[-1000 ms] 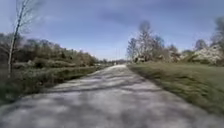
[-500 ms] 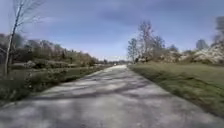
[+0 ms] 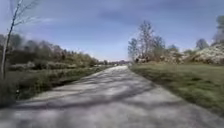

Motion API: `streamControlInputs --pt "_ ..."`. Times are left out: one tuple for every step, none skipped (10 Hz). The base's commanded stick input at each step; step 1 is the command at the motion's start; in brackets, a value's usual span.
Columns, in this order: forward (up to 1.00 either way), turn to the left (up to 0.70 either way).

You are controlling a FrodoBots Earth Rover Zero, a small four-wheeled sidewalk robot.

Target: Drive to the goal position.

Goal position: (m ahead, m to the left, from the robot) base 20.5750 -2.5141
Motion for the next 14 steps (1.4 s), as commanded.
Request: streamControlInputs --pt "0.85 -0.24" --pt "0.85 -0.06" --pt "0.85 0.00" --pt "0.85 0.00" --pt "0.85 0.00" --pt "0.85 0.00" --pt "0.85 0.00" --pt "0.85 0.00" --pt "0.85 0.00" --pt "0.85 0.00" --pt "0.85 0.00" --pt "0.85 0.00" --pt "0.85 0.00" --pt "0.85 0.00"
